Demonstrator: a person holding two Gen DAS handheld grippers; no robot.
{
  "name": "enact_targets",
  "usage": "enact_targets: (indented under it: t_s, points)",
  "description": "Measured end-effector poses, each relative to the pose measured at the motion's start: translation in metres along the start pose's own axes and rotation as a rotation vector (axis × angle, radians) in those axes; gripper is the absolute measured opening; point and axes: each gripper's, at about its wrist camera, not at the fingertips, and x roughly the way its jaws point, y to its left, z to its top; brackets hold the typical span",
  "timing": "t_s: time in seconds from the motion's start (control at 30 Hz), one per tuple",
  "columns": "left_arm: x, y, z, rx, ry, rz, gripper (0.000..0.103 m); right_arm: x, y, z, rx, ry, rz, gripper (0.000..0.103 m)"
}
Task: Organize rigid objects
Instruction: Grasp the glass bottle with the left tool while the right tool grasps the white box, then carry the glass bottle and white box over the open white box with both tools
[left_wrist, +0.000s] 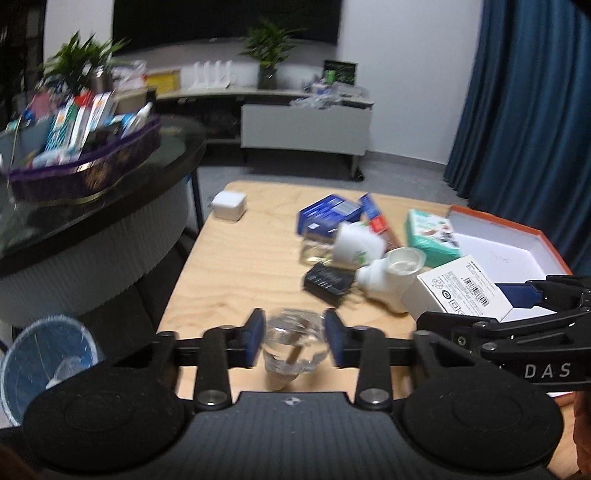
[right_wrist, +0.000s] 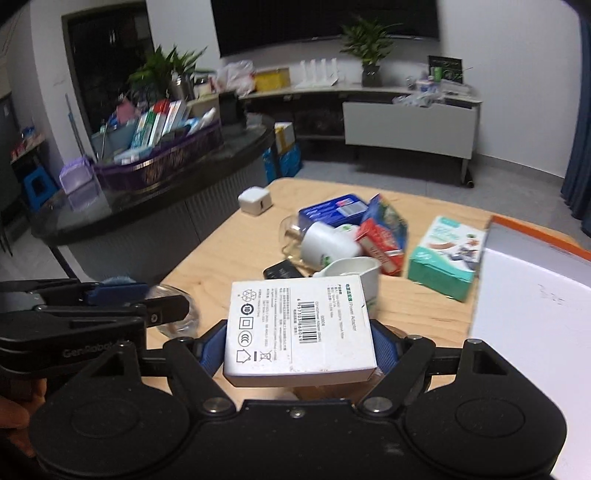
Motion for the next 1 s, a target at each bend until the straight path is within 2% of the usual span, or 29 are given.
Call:
enact_targets:
  t_s: [0.13,0.23,0.3,0.37,0.4,0.43,0.53,0.6,0.73,0.87,0.97,1.0]
  points:
    - [0.008,-0.008,-0.005,0.030,-0.008,-0.006,0.036,-0.017,-0.011,-0.009,0.009,-0.019,-0.057,0.093]
    - [0.021,0.014,-0.018,-0.036,0.025,-0.036,0.038,-0.031,-0.023,-0.019,0.048,-0.035,-0.072,0.093]
    - [0.027,0.032,-0.027,-0.115,0.060,-0.047,0.038,-0.038,-0.030,-0.025,0.067,-0.037,-0.072,0.093]
    - [0.024,0.041,-0.032,-0.151,0.058,-0.052,0.044,-0.043,-0.033,-0.030,0.076,-0.050,-0.074,0.093]
    - [0.023,0.039,-0.033,-0.144,0.051,-0.057,0.053,-0.045,-0.034,-0.031,0.079,-0.057,-0.075,0.093]
    - [0.021,0.035,-0.033,-0.127,0.045,-0.072,0.057,-0.045,-0.036,-0.032,0.089,-0.058,-0.077,0.093]
    - [0.023,0.013,-0.032,-0.040,0.026,-0.143,0.081,-0.046,-0.041,-0.032,0.114,-0.061,-0.074,0.093]
    - [0.030,-0.003,-0.034,0.014,0.036,-0.156,0.088,-0.049,-0.042,-0.032,0.114,-0.071,-0.076,0.093]
    - [0.048,-0.018,-0.041,0.068,0.060,-0.190,0.091,-0.053,-0.047,-0.034,0.123,-0.084,-0.077,0.093]
    - [0.063,-0.025,-0.046,0.143,0.061,-0.186,0.092,-0.050,-0.054,-0.035,0.152,-0.079,-0.071,0.093]
    - [0.072,-0.029,-0.044,0.178,0.061,-0.190,0.086,-0.046,-0.056,-0.037,0.163,-0.071,-0.067,0.093]
    - [0.074,-0.032,-0.044,0.193,0.058,-0.188,0.078,-0.045,-0.058,-0.037,0.168,-0.069,-0.067,0.093]
